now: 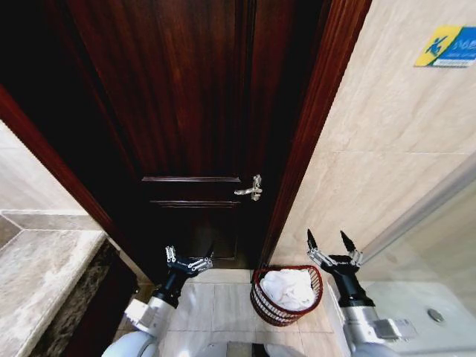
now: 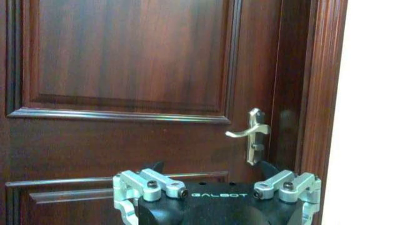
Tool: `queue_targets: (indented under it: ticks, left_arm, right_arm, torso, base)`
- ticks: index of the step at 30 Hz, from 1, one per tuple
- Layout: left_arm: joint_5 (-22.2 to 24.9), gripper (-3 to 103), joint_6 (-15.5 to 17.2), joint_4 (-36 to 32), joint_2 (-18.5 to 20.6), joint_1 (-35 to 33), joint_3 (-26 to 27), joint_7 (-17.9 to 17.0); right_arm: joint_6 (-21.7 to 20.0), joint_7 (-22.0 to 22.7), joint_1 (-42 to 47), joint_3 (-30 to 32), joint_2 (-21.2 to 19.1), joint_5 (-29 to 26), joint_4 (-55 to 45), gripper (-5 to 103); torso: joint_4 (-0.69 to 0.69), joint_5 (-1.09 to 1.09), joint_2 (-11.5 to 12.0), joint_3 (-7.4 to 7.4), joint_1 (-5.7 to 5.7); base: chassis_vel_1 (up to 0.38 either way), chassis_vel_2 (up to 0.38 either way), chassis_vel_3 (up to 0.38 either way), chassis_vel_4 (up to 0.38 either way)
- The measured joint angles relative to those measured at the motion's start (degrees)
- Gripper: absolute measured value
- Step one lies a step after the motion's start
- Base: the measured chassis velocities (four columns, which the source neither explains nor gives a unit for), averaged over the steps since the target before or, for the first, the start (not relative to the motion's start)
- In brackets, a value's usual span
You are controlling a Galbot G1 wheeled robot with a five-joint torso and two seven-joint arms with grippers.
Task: Discard the used towel into the hamper.
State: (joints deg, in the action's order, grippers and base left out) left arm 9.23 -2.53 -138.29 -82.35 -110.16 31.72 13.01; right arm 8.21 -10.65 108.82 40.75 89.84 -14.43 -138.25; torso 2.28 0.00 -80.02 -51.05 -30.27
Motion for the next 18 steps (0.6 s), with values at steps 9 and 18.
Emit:
queue_targets:
  ticks: [9,18]
  left_arm:
    - [0.0,100,0.0,0.0,0.0,0.0,0.0,0.0]
    - [0.0,100,0.0,0.0,0.0,0.0,0.0,0.0]
  right_arm:
    - [0.1,0.2,-0.8,-0.7,0.0,-0.3,0.3,100]
    - [-1.3,1.0,-1.5,-0.4,-0.5,-0.1,0.8,100]
  torso:
    - [0.0,0.0,0.0,0.0,0.0]
    - [0.0,0.0,0.0,0.0,0.0]
  base:
    - [0.0,0.0,0.0,0.0]
    - [0.0,0.0,0.0,0.0]
